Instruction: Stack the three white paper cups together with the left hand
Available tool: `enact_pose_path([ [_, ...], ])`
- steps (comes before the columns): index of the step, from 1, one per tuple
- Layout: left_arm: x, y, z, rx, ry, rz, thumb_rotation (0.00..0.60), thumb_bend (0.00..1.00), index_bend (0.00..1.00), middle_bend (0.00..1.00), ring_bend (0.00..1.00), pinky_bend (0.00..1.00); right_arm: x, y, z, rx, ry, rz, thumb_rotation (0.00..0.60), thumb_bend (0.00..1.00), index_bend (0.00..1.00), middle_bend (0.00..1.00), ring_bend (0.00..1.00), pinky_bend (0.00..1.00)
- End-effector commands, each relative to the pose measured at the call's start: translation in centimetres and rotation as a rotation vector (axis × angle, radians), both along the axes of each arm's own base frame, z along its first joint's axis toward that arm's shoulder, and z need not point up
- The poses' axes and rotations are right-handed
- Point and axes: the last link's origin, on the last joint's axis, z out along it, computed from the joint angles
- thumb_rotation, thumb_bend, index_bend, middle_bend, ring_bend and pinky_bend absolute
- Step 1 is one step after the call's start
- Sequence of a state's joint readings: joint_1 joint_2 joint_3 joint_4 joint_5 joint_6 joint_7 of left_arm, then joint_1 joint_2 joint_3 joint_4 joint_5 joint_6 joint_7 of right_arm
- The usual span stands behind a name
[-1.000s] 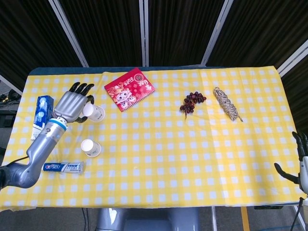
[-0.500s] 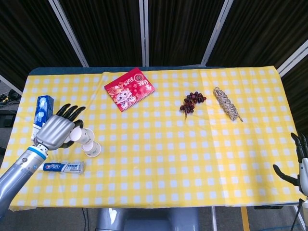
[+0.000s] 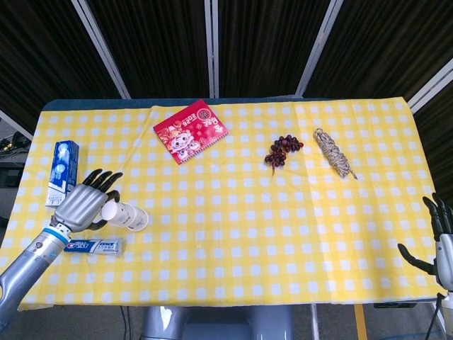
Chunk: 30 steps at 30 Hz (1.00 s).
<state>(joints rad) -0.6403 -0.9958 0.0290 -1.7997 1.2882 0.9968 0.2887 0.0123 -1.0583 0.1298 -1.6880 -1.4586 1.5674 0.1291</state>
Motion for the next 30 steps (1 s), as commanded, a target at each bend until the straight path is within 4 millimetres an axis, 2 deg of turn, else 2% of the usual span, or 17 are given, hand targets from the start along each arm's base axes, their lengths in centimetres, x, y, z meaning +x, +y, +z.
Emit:
enact_pose_path([
  [1, 0.1, 0.2, -0.4, -0.002, -0.011, -0.005, 0.6, 0.28, 0.42, 0.0, 0.0, 0.0, 0.1, 0.1, 0.0, -0.001, 0.002, 0.005, 0.6, 0.11, 0.05, 0.0, 0.0, 0.0],
  [6, 0.2, 0.3, -1.1, -0.004, -0.027, -0.008, 0.6, 0.28, 0.41, 0.0, 0.0, 0.0, 0.2, 0.2, 0.1, -0.005, -0.001, 0.007, 0.6, 0.11, 0.05, 0.0, 0.0, 0.0],
  [8, 0.2, 0.3, -1.2, -0.008, -0.028, -0.007, 0.6, 0.28, 0.38, 0.0, 0.0, 0.0, 0.1, 0.2, 0.2, -0.006, -0.003, 0.006, 0.6, 0.11, 0.05, 0.0, 0.0, 0.0],
  [11, 0.2, 0.4, -1.5, -0.014, -0.013, -0.007, 0.6, 0.27, 0.24, 0.0, 0.0, 0.0, 0.2, 0.2, 0.2, -0.006, -0.005, 0.01, 0.6, 0.11, 0.05, 0.0, 0.0, 0.0],
  [13, 0.2, 0.4, -1.6, -0.019, -0.006, 0.0, 0.6, 0.21, 0.11, 0.0, 0.0, 0.0, 0.3, 0.2, 0.2, -0.005, -0.005, 0.012, 0.6, 0.11, 0.05, 0.0, 0.0, 0.0],
  [16, 0.3, 0.4, -1.6, -0.024, -0.008, 0.014, 0.6, 0.16, 0.03, 0.0, 0.0, 0.0, 0.2, 0.3, 0.2, -0.005, -0.004, 0.01, 0.6, 0.11, 0.05, 0.0, 0.0, 0.0],
  [23, 0.0, -0.3, -0.9, 0.01, -0.053, 0.028, 0.6, 0.16, 0.0, 0.0, 0.0, 0.0, 0.1, 0.2, 0.0, 0.011, 0.004, 0.003, 0.6, 0.11, 0.05, 0.0, 0.0, 0.0],
  [29, -1.0, -2.7, 0.7, 0.159, -0.165, 0.023, 0.6, 0.14, 0.0, 0.0, 0.0, 0.0, 0.1, 0.2, -0.4, 0.043, 0.026, -0.001, 0.6, 0.11, 0.05, 0.0, 0.0, 0.0],
  [30, -1.5, -3.8, 1.1, 0.212, -0.193, 0.027, 0.6, 0.14, 0.0, 0.0, 0.0, 0.0, 0.2, 0.2, -0.5, 0.05, 0.031, 0.0, 0.6, 0.11, 0.05, 0.0, 0.0, 0.0],
])
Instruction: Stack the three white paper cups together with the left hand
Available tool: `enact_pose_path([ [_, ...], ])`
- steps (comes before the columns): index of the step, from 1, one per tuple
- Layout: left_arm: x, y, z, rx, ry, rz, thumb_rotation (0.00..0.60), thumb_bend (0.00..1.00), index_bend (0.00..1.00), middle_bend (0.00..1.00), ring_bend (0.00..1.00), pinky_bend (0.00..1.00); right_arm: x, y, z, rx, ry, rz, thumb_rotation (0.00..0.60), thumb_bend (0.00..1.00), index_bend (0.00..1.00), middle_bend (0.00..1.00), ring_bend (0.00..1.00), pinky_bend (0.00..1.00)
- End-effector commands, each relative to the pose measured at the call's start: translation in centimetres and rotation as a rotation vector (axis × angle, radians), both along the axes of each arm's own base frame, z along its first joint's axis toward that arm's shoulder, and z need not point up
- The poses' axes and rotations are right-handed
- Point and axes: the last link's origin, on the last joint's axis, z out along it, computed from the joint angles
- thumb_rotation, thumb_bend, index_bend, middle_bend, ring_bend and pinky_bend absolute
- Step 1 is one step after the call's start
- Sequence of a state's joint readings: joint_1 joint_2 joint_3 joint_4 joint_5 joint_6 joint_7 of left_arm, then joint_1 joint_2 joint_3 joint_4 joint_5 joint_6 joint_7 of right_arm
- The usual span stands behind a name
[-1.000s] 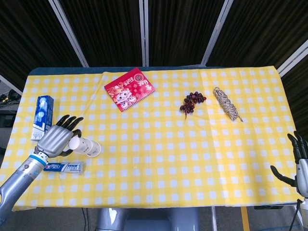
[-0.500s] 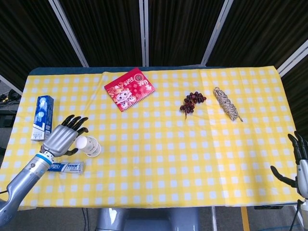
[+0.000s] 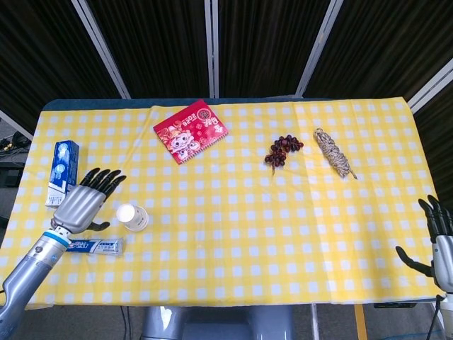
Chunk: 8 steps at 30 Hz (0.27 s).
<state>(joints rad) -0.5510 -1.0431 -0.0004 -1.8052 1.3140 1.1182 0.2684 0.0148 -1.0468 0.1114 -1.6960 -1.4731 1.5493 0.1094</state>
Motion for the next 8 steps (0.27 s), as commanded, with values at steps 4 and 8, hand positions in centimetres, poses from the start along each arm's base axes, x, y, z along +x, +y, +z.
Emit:
enact_pose_path([
  [4, -2.9, -5.6, 1.2, 0.241, -0.139, 0.035, 0.6, 0.13, 0.0, 0.0, 0.0, 0.0, 0.2, -0.1, -0.6, 0.029, 0.021, 0.002, 0.6, 0.11, 0.05, 0.0, 0.0, 0.0],
  [8, -4.4, -8.2, 1.0, 0.309, -0.15, 0.059, 0.6, 0.13, 0.0, 0.0, 0.0, 0.0, 0.4, -0.2, -1.0, 0.045, 0.028, 0.007, 0.6, 0.11, 0.05, 0.0, 0.0, 0.0],
])
